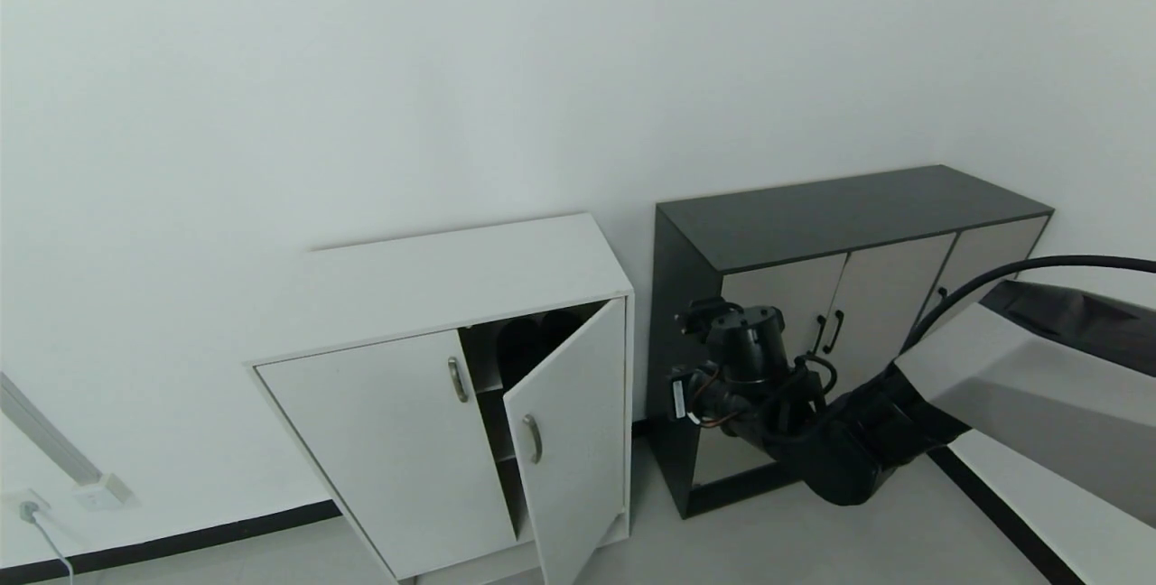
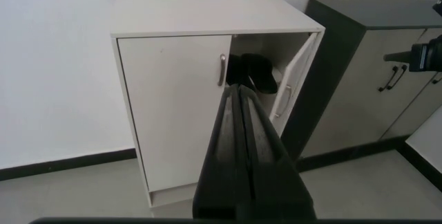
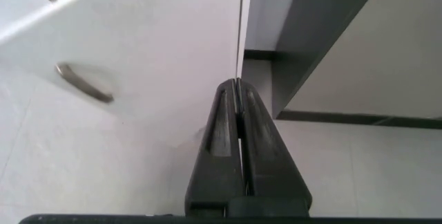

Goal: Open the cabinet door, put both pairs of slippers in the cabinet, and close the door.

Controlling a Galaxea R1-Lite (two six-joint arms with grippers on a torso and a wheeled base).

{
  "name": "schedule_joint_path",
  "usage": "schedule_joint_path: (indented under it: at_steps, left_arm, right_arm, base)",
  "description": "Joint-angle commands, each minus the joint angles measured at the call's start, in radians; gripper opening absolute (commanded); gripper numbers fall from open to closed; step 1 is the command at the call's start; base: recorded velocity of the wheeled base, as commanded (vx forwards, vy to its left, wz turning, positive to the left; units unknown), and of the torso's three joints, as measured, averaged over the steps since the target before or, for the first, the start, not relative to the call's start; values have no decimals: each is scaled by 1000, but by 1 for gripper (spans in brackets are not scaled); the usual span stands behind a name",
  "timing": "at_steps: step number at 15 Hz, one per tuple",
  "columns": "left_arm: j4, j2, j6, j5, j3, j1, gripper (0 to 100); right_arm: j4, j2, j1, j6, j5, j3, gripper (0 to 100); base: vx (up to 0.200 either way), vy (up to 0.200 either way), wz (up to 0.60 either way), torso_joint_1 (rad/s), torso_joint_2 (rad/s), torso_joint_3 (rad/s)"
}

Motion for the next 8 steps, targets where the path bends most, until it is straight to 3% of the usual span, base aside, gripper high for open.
schedule_joint_path:
  at_steps: [1,7,8]
  left_arm:
    - [0,0,0,0,0,1,0]
    - [0,0,0,0,0,1,0]
    - [0,0,0,0,0,1,0]
  right_arm:
    - [-1,-3,14,0,1,4,0]
    - [-4,0,23,1,24,16,0]
    - [-25,2,23,0,26,23,0]
  base:
    - [0,0,600,-2,7,2]
    - [0,0,600,5,5,5]
    - [0,0,0,0,0,0]
